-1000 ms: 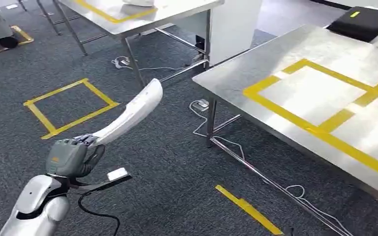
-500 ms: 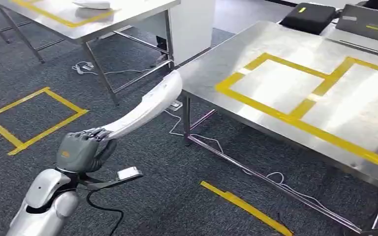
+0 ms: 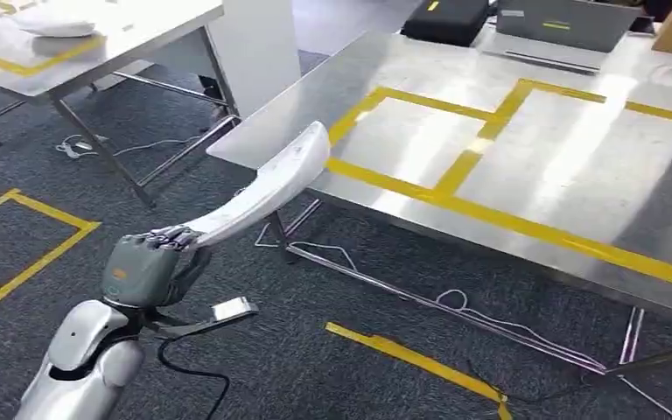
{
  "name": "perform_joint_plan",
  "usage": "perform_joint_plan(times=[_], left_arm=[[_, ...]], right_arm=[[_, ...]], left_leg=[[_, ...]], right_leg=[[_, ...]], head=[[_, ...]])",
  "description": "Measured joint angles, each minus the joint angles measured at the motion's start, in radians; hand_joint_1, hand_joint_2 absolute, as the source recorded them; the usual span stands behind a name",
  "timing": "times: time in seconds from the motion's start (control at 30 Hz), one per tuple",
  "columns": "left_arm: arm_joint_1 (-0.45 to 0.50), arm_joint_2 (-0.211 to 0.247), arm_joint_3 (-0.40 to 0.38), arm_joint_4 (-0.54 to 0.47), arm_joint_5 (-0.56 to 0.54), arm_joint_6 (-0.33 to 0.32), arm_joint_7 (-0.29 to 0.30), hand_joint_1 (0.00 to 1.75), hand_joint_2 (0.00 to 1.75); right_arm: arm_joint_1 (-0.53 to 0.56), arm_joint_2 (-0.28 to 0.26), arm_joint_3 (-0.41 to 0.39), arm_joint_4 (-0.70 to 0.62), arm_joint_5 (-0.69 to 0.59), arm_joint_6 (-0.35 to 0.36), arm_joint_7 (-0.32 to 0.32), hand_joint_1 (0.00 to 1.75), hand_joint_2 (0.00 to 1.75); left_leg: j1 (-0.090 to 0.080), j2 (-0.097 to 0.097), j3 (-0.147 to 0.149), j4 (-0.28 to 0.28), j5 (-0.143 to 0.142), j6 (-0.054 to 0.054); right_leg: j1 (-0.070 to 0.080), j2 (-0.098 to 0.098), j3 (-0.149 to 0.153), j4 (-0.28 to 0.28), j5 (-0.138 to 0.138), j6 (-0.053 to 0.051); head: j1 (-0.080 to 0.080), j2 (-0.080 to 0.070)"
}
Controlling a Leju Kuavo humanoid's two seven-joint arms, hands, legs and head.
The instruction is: Take the parts from the cabinet and place them on the table.
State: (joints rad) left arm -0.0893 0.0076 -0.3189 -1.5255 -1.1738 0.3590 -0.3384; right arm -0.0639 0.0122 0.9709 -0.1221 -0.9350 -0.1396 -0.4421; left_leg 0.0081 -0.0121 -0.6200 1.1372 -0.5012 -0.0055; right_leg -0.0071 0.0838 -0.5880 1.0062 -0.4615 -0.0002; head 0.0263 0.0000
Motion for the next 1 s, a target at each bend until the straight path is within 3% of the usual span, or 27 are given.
perform_joint_plan(times=[0.03,0.07,0.17,0.2,0.23,0.27,0.3,0.37,0.4,0.43,0.47,0.53,0.57,0.6,0.7,0.73,0.77,0.8,0.87,0.9,0.93,1.0], left_arm=[[-0.004,0.000,-0.002,0.000,0.000,-0.001,0.000,1.75,1.75],[-0.007,0.000,-0.004,0.000,0.001,-0.003,0.000,1.75,1.75],[-0.022,-0.003,-0.021,0.000,0.001,-0.007,0.001,1.75,1.75],[-0.028,-0.007,-0.026,0.000,0.000,-0.010,0.004,1.75,1.75],[-0.034,-0.012,-0.031,0.000,-0.006,-0.016,0.012,1.75,1.75],[-0.039,-0.016,-0.038,0.001,-0.020,-0.020,0.026,1.75,1.75],[-0.044,-0.017,-0.043,0.002,-0.037,-0.025,0.042,1.75,1.75],[-0.050,-0.018,-0.053,0.014,-0.089,-0.049,0.096,1.75,1.75],[-0.054,-0.021,-0.056,0.023,-0.104,-0.058,0.117,1.75,1.75],[-0.060,-0.025,-0.060,0.033,-0.112,-0.063,0.131,1.75,1.75],[-0.068,-0.028,-0.064,0.042,-0.116,-0.066,0.141,1.75,1.75],[-0.086,-0.036,-0.072,0.056,-0.124,-0.072,0.156,1.75,1.75],[-0.095,-0.039,-0.074,0.062,-0.125,-0.074,0.164,1.75,1.75],[-0.105,-0.040,-0.074,0.068,-0.125,-0.077,0.172,1.75,1.75],[-0.123,-0.049,-0.080,0.089,-0.135,-0.082,0.183,1.75,1.75],[-0.127,-0.051,-0.080,0.093,-0.137,-0.082,0.187,1.75,1.75],[-0.131,-0.053,-0.080,0.097,-0.138,-0.083,0.188,1.75,1.75],[-0.135,-0.053,-0.080,0.100,-0.138,-0.083,0.189,1.75,1.75],[-0.134,-0.052,-0.081,0.113,-0.138,-0.084,0.195,1.75,1.75],[-0.133,-0.052,-0.081,0.120,-0.141,-0.085,0.199,1.75,1.75],[-0.132,-0.051,-0.081,0.127,-0.145,-0.087,0.204,1.75,1.75],[-0.136,-0.051,-0.081,0.135,-0.149,-0.090,0.217,1.75,1.75]], right_arm=[[0.000,0.000,0.001,0.000,0.003,0.000,0.000,0.00,1.75],[-0.003,0.003,0.005,0.000,0.010,-0.001,0.003,0.00,1.75],[-0.001,0.003,0.025,0.000,0.046,-0.003,0.019,0.00,1.75],[0.002,0.002,0.034,0.000,0.056,-0.003,0.023,0.00,1.75],[0.003,0.002,0.040,0.000,0.059,-0.003,0.027,0.00,1.75],[0.002,0.002,0.046,0.000,0.061,-0.002,0.029,0.00,1.75],[-0.003,0.002,0.052,0.000,0.065,-0.001,0.032,0.00,1.75],[-0.007,0.002,0.063,-0.002,0.072,0.005,0.036,0.00,1.75],[-0.008,0.002,0.068,-0.002,0.074,0.010,0.038,0.00,1.75],[-0.008,0.002,0.073,-0.002,0.075,0.013,0.042,0.00,1.75],[-0.007,0.002,0.078,-0.002,0.076,0.018,0.047,0.00,1.75],[0.000,0.002,0.085,-0.002,0.077,0.025,0.050,0.00,1.75],[-0.003,0.002,0.090,-0.002,0.078,0.031,0.051,0.00,1.75],[-0.004,0.002,0.094,-0.002,0.080,0.034,0.051,0.00,1.75],[0.001,0.002,0.105,-0.002,0.084,0.041,0.053,0.00,1.75],[0.001,0.002,0.107,-0.003,0.085,0.042,0.053,0.00,1.75],[-0.001,0.002,0.108,-0.003,0.086,0.043,0.053,0.00,1.75],[-0.003,0.002,0.109,-0.003,0.086,0.043,0.053,0.00,1.75],[-0.005,0.002,0.114,-0.003,0.088,0.044,0.053,0.00,1.75],[-0.003,0.002,0.116,-0.003,0.088,0.045,0.053,0.00,1.75],[-0.001,0.002,0.117,-0.003,0.088,0.045,0.053,0.00,1.75],[-0.001,0.002,0.123,-0.003,0.088,0.045,0.053,0.00,1.75]], left_leg=[[0.000,-0.035,0.034,-0.079,0.039,0.010],[0.002,-0.072,0.046,-0.105,0.032,0.022],[-0.004,-0.050,0.049,-0.126,0.024,0.024],[0.000,-0.040,0.054,-0.141,0.030,0.027],[0.006,-0.021,0.060,-0.152,0.036,0.027],[0.006,-0.015,0.062,-0.155,0.036,0.030],[0.004,-0.001,0.062,-0.155,0.034,0.032],[0.001,0.029,0.062,-0.154,0.030,0.034],[0.001,0.039,0.063,-0.154,0.029,0.033],[0.001,0.048,0.066,-0.154,0.027,0.031],[0.001,0.054,0.068,-0.154,0.024,0.028],[0.001,0.062,0.076,-0.152,0.018,0.020],[-0.007,0.065,0.075,-0.150,0.012,0.012],[-0.008,0.066,0.074,-0.147,0.010,0.007],[-0.006,0.072,0.081,-0.151,0.009,-0.005],[-0.002,0.059,0.082,-0.143,-0.002,-0.013],[-0.001,0.039,0.068,-0.108,-0.019,-0.015],[0.000,0.029,0.034,-0.040,-0.050,-0.016],[-0.001,0.021,-0.067,0.135,-0.108,-0.016],[-0.001,0.021,-0.104,0.183,-0.108,-0.015],[-0.001,0.021,-0.114,0.178,-0.079,-0.012],[-0.004,0.019,-0.078,0.054,0.032,0.003]], right_leg=[[0.000,0.011,0.001,0.000,0.000,0.001],[0.003,0.019,-0.005,0.003,0.001,0.006],[-0.010,0.046,-0.021,-0.004,0.013,0.026],[-0.006,0.055,-0.023,-0.007,0.013,0.035],[-0.006,0.018,-0.034,0.008,0.004,0.034],[-0.001,-0.031,-0.055,0.046,-0.022,0.037],[-0.003,-0.059,-0.092,0.119,-0.059,0.043],[-0.006,-0.076,-0.173,0.276,-0.117,0.051],[-0.006,-0.077,-0.186,0.301,-0.116,0.053],[-0.006,-0.079,-0.173,0.281,-0.094,0.056],[-0.007,-0.083,-0.140,0.222,-0.059,0.057],[-0.009,-0.101,-0.030,0.033,0.017,0.056],[-0.002,-0.112,-0.001,-0.005,-0.009,0.051],[-0.004,-0.104,-0.002,-0.008,-0.003,0.038],[-0.001,-0.098,-0.002,-0.005,-0.010,0.021],[-0.006,-0.094,0.008,-0.010,-0.009,0.013],[-0.006,-0.092,0.013,-0.010,-0.013,0.007],[-0.005,-0.089,0.017,-0.010,-0.017,0.001],[-0.001,-0.081,0.028,-0.010,-0.028,-0.007],[0.002,-0.075,0.035,-0.010,-0.035,-0.008],[0.004,-0.069,0.045,-0.010,-0.041,-0.009],[0.010,-0.058,0.070,-0.010,-0.057,-0.007]], head=[[0.000,0.000],[0.005,0.000],[-0.006,0.000],[-0.005,0.000],[-0.005,0.000],[0.004,0.000],[0.008,0.000],[0.007,0.000],[0.007,0.000],[0.008,0.000],[0.008,0.000],[0.008,0.000],[0.009,0.000],[0.005,0.000],[0.007,0.000],[0.005,0.000],[0.000,0.000],[-0.002,0.000],[-0.001,0.000],[-0.001,0.000],[-0.001,0.000],[-0.001,0.000]])
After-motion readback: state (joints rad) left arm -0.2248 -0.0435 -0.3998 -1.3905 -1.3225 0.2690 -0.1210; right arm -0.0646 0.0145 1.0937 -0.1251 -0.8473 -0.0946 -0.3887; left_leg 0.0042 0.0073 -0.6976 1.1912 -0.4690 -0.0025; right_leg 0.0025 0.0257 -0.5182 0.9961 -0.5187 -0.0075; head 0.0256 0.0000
